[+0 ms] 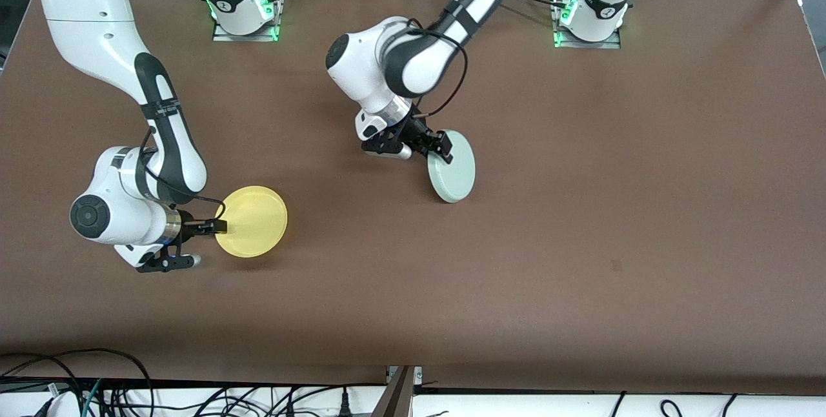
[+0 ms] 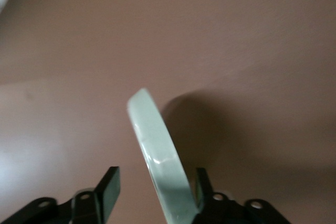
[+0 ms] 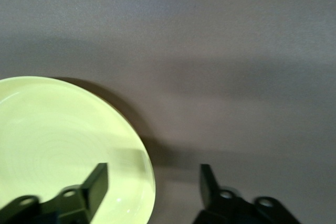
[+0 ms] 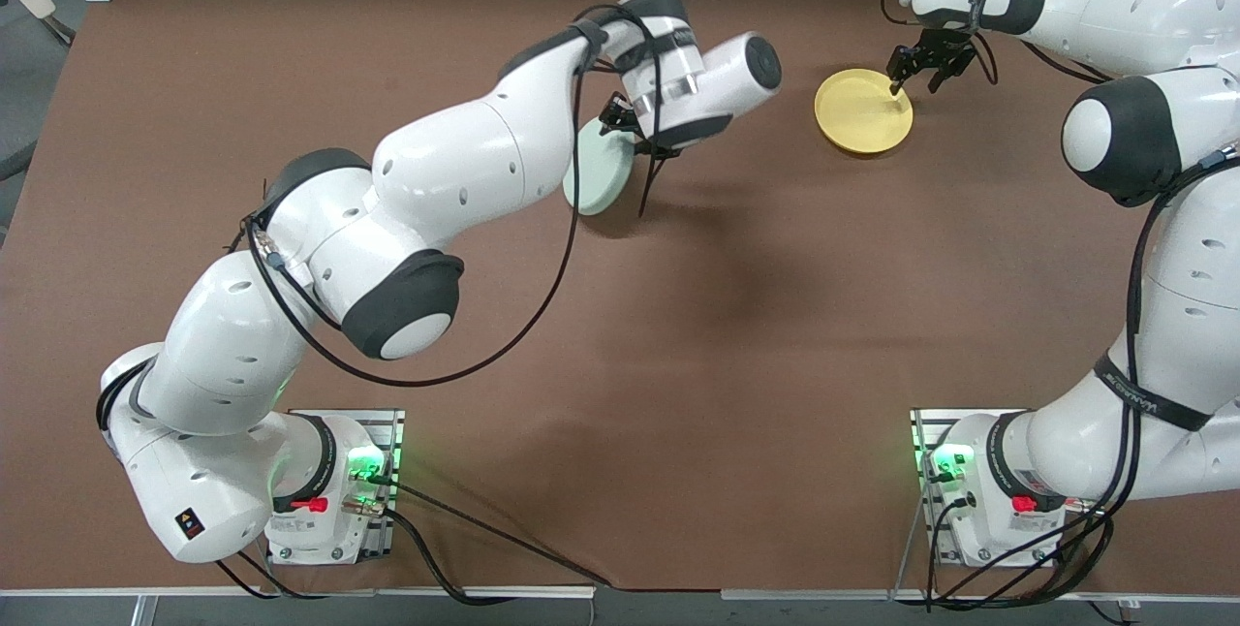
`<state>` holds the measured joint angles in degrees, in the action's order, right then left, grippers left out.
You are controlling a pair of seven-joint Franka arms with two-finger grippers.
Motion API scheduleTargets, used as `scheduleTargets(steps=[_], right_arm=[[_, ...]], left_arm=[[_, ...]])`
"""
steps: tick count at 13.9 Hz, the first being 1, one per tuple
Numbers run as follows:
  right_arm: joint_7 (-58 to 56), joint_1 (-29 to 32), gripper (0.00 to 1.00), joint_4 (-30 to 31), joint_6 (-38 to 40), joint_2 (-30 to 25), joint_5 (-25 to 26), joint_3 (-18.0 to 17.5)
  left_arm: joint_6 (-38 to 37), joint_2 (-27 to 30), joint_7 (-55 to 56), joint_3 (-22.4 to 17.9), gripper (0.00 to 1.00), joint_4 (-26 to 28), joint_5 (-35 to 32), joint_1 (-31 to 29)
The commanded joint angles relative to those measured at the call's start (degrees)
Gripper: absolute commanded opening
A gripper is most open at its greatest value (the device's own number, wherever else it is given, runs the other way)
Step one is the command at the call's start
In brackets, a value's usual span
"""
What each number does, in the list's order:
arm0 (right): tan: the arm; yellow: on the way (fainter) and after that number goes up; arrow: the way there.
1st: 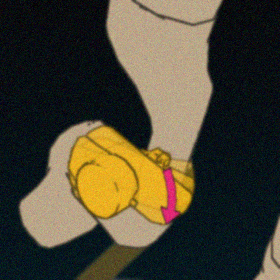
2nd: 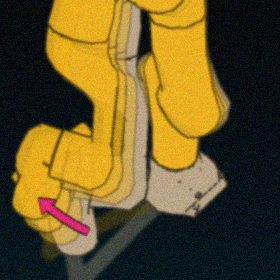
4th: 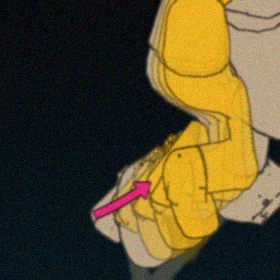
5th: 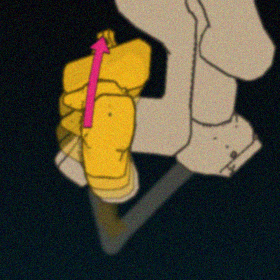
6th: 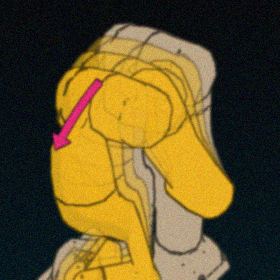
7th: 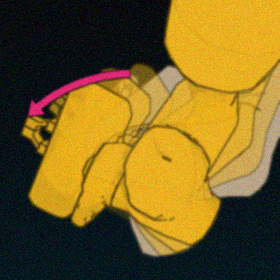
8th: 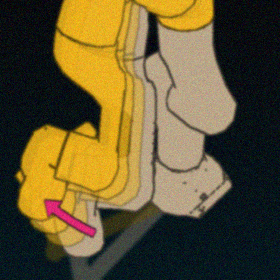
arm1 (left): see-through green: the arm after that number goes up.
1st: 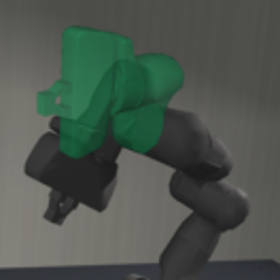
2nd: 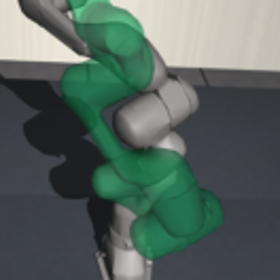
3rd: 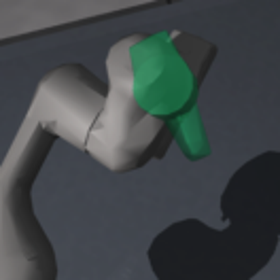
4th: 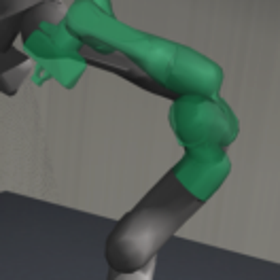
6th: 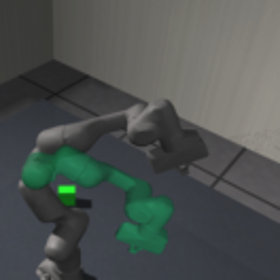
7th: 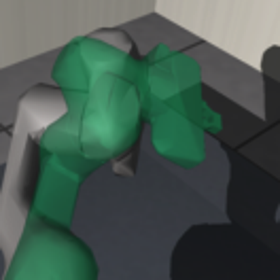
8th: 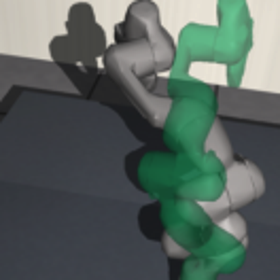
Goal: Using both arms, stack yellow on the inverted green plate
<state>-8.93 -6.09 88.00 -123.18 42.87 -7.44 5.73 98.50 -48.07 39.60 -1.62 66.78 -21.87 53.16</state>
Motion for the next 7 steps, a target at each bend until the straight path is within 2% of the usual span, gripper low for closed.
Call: scheduleTargets(steps=[1,2,4,7], right_arm=[[0.93,-0.15,0.37,-0.37,-0.31,0.90,-0.56,-0.11],[0.93,-0.15,0.29,-0.29,-0.48,0.99,-0.65,-0.11],[0.93,-0.24,0.20,-0.28,-0.66,1.69,-0.65,-0.11],[0.93,-0.33,0.12,-0.28,-0.66,2.04,-0.74,-0.11]], left_arm=[[3.88,-1.67,1.45,0.21,1.00,-3.42,11.63,-3.14],[5.29,-1.67,1.45,0.30,1.00,-3.42,15.07,-4.45],[10.46,-2.02,1.27,0.39,1.00,-2.72,21.75,-6.31],[11.90,0.42,0.57,0.22,1.00,-2.19,22.92,-10.25]])
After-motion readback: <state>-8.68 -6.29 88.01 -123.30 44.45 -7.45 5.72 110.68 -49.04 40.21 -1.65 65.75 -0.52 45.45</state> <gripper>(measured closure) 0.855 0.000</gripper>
